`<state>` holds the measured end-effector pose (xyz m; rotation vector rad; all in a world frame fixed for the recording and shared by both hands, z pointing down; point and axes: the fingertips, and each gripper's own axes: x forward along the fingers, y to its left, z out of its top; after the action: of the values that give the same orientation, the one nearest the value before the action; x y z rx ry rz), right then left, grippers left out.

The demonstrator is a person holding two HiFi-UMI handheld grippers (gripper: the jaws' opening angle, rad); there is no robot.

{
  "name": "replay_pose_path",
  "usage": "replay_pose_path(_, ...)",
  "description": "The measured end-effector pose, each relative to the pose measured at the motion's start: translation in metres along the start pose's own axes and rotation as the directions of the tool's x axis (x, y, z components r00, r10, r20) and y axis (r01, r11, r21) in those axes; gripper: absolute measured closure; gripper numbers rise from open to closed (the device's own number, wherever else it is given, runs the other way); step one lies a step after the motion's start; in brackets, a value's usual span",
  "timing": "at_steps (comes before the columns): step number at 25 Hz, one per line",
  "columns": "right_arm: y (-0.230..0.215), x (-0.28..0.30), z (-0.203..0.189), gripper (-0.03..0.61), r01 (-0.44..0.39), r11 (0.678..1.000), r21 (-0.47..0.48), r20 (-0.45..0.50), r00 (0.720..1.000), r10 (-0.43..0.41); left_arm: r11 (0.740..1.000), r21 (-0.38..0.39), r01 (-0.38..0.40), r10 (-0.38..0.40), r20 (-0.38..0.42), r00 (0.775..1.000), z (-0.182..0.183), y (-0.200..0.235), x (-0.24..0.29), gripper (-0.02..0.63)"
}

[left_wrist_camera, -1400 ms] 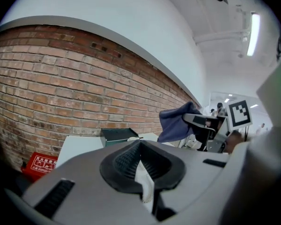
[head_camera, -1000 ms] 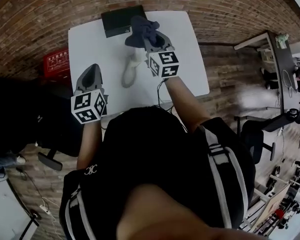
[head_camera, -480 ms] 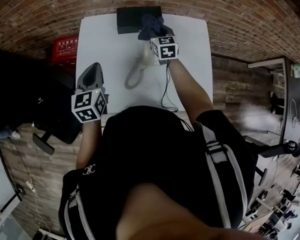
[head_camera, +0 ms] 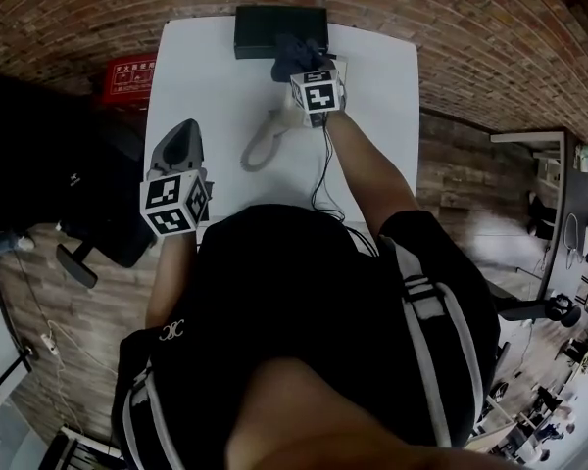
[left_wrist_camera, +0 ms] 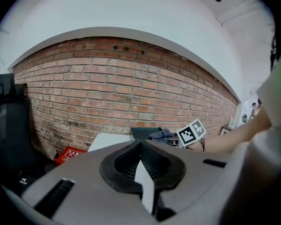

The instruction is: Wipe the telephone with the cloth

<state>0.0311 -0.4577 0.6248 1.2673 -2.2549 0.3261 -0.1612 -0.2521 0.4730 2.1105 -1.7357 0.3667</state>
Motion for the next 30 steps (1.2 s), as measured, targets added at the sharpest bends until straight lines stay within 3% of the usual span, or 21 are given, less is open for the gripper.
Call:
replay_pose_path(14, 0.012, -0.027, -0.02, 0.529, 0.002, 0.996, 0.095, 0.006, 1.0, -0.002, 1.0, 0.0, 0.02, -0.02, -0.007, 1.0, -0.004, -0.006, 0.003, 0.62)
replay_pose_path(19, 0.033, -0.046, -0.036, 0.529, -0.013, 1.0, 0.006, -0.017, 1.0, 0.013, 0.999, -0.004, 0.039, -0.039, -0.009, 0.999, -0.006, -0.01, 0.008, 0.62)
replay_pose_path(30, 0.066, -0.08, -0.082, 0.528, -0.064, 0.998, -0.02, -0.062, 0.996, 0.063, 0.998, 0.011, 0.069, -0.069, -0.001, 0.998, -0.003, -0.019, 0.01, 0.62)
